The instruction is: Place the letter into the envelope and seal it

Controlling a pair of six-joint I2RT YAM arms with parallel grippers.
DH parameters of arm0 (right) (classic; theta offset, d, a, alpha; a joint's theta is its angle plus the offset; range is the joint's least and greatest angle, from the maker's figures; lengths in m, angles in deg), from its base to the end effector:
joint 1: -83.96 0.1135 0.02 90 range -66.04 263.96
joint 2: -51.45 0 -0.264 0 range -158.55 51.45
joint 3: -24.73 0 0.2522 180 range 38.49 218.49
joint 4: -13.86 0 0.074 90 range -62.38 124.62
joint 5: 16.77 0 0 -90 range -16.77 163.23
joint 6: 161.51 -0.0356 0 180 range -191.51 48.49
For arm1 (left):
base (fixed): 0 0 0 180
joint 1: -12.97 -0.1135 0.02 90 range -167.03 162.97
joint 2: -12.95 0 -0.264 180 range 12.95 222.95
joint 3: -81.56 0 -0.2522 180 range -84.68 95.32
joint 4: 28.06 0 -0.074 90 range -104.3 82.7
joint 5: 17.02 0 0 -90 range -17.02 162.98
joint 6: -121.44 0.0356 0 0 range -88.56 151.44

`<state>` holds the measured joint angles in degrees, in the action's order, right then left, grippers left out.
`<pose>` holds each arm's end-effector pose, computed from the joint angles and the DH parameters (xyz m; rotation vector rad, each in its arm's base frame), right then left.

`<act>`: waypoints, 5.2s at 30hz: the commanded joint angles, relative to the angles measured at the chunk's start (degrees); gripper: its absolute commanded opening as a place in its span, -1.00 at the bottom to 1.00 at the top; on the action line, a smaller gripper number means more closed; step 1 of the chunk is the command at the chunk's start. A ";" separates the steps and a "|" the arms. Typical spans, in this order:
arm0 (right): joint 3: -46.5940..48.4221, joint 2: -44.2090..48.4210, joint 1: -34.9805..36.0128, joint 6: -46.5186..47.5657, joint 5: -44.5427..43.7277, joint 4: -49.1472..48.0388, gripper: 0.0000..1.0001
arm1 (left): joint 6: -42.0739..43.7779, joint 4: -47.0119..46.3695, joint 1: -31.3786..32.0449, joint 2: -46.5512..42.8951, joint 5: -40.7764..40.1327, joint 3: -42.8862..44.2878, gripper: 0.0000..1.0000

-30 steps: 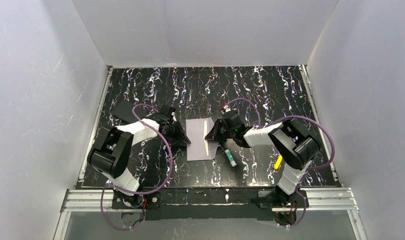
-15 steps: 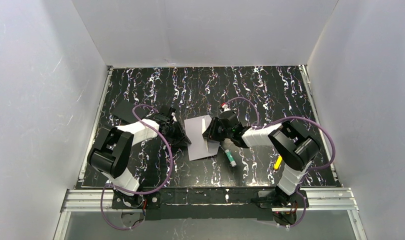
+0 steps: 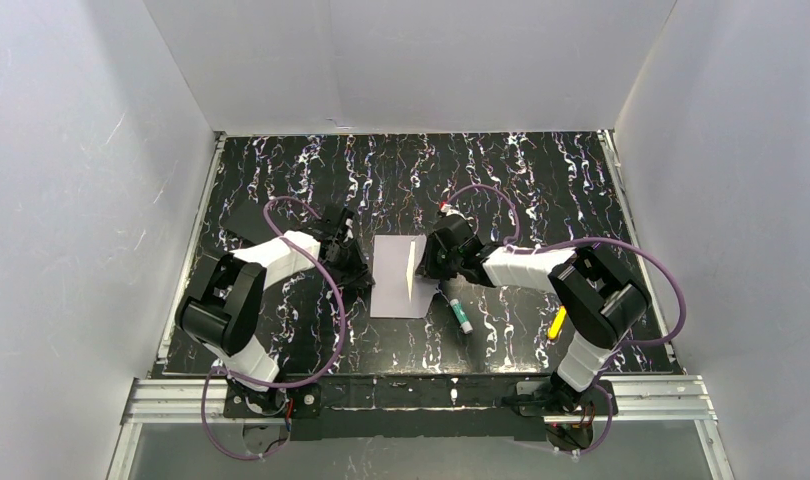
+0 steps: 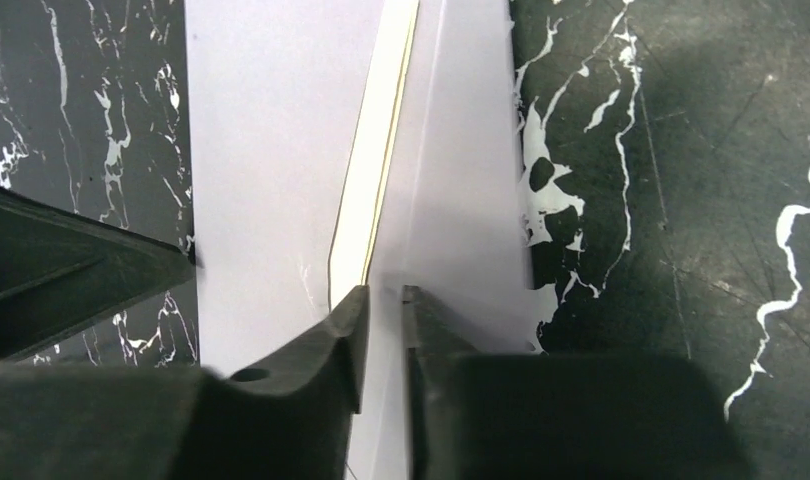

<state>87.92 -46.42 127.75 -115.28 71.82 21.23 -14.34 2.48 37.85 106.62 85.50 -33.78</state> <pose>0.2496 0.2381 0.1581 0.0128 2.4239 0.7243 0.2803 -0.1385 0.1609 -0.4184 2.7216 -0.6795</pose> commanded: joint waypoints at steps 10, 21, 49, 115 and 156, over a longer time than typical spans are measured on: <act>3.25 1.61 -0.32 1.62 -3.74 1.73 -0.22 | 3.46 3.64 -1.68 3.08 -4.21 7.94 -0.49; 6.54 -4.57 -1.24 -0.78 -0.55 -0.86 -0.23 | 5.04 8.95 -1.85 10.93 -7.91 14.23 -0.33; 7.55 -9.18 -1.60 -3.91 7.61 -6.89 -0.33 | 5.19 3.21 -1.86 16.13 1.64 14.77 -0.53; -5.48 12.80 8.33 16.05 -5.62 32.71 -0.19 | 19.93 5.81 -7.84 -31.54 -7.25 10.85 0.99; 16.59 22.58 8.33 49.88 13.30 22.15 -0.74 | 2.72 -2.73 -0.63 -14.97 42.01 10.98 -0.13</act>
<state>101.16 -23.34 135.84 -68.33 83.51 44.15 -9.62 -1.81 37.35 91.56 123.57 -24.73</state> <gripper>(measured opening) 0.295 0.447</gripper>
